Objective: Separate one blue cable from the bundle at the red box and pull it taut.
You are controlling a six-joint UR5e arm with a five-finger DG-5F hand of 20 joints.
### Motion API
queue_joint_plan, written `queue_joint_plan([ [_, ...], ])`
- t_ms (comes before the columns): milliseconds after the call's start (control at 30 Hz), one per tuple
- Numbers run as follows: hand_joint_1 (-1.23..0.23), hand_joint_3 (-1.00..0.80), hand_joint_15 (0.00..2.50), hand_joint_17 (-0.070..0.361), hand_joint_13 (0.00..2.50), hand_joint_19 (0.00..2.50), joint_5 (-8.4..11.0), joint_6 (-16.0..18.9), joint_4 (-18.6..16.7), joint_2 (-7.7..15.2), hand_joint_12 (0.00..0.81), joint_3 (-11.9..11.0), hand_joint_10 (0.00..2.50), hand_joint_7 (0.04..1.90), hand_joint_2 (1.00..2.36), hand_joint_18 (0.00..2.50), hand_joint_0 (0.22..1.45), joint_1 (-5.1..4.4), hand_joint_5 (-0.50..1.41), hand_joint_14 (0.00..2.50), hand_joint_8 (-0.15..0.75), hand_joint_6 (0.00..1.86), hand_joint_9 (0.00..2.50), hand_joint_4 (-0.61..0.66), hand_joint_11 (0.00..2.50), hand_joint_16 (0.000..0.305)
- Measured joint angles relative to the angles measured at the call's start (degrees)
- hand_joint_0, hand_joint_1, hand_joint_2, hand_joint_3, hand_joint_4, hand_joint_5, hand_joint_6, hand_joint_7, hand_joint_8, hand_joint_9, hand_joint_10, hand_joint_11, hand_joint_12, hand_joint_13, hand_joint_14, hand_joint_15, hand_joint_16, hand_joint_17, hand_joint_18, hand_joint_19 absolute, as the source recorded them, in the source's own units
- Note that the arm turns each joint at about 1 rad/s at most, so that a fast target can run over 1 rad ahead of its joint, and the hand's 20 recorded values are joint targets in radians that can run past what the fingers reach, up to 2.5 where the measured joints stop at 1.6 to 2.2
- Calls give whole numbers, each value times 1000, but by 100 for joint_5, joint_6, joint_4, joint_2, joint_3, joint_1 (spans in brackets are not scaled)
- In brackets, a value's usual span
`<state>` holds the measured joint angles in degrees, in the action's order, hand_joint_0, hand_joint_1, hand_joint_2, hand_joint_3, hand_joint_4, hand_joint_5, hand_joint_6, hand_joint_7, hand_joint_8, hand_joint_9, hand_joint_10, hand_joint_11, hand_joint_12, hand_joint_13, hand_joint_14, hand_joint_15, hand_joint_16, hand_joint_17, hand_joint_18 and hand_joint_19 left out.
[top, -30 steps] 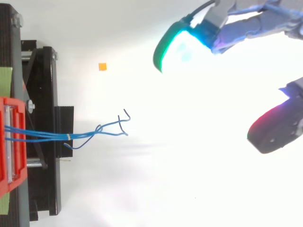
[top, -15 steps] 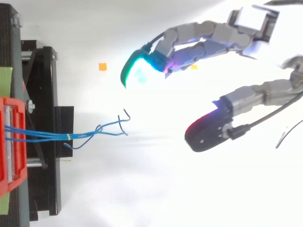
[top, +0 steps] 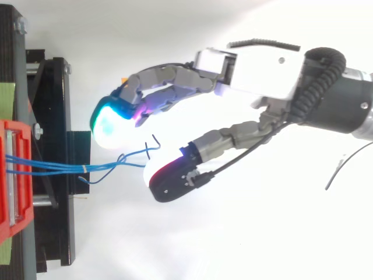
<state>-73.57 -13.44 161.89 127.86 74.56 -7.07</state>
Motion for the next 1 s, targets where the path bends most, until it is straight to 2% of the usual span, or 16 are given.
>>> queue_joint_plan([
  [100, -708, -500, 395, 106, 493, 570, -23, 35, -32, 83, 353, -89, 16, 903, 1000, 428, 554, 0, -200, 15, 265, 503, 573, 193, 516, 47],
  [267, -708, -500, 405, 106, 498, 578, -57, 44, -114, 122, 352, -121, 17, 907, 1000, 428, 554, -3, -199, 15, 267, 503, 576, 196, 517, 47],
  [367, -699, -500, 414, 107, 502, 588, -75, 59, -195, 222, 354, -139, 17, 912, 1000, 432, 550, 5, -198, 16, 266, 503, 578, 198, 531, 47],
  [533, -712, -500, 425, 111, 513, 596, -213, 236, -428, 434, 359, -239, 17, 1081, 1000, 450, 525, 27, -179, 16, 273, 503, 586, 167, 545, 49],
  [767, -772, -500, 431, 115, 520, 603, -295, 413, -439, 478, 362, -305, 15, 1130, 1000, 468, 515, 37, -178, 16, 273, 502, 579, 160, 555, 51],
  [900, -788, -500, 432, 114, 527, 603, -306, 626, -419, 478, 360, -321, 17, 1139, 1000, 485, 522, 39, -173, 16, 272, 502, 591, 164, 561, 51],
  [1000, -740, -500, 437, 110, 536, 608, -347, 843, -378, 480, 351, -342, 16, 1179, 1000, 488, 555, 41, -163, 18, 267, 502, 605, 131, 564, 49],
])
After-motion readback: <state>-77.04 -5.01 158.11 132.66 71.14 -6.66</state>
